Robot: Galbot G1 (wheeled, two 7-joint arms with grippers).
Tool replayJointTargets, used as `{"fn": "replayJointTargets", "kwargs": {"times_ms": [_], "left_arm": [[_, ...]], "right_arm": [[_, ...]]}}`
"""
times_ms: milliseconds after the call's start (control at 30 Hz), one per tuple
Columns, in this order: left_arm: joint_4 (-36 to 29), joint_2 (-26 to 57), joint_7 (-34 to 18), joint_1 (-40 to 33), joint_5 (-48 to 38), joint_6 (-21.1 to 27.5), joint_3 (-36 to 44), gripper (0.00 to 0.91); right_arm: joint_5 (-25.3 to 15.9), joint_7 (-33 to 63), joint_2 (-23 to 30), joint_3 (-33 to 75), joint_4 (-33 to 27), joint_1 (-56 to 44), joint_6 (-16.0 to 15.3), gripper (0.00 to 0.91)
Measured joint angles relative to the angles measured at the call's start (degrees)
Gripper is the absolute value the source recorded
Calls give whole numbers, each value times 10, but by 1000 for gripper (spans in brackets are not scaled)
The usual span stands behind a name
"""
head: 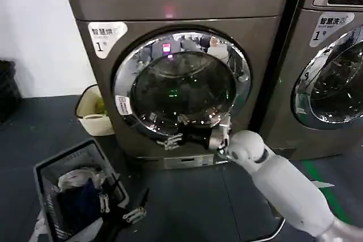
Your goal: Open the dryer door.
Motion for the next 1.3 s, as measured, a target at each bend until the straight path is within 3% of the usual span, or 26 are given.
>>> {"fn": "replayJointTargets", "kwargs": {"times_ms": [1300], "left_arm": [[-6,-3,1,-2,-3,-1,3,907]], "right_arm": [[-23,0,125,-58,-166,92,15,907]]}}
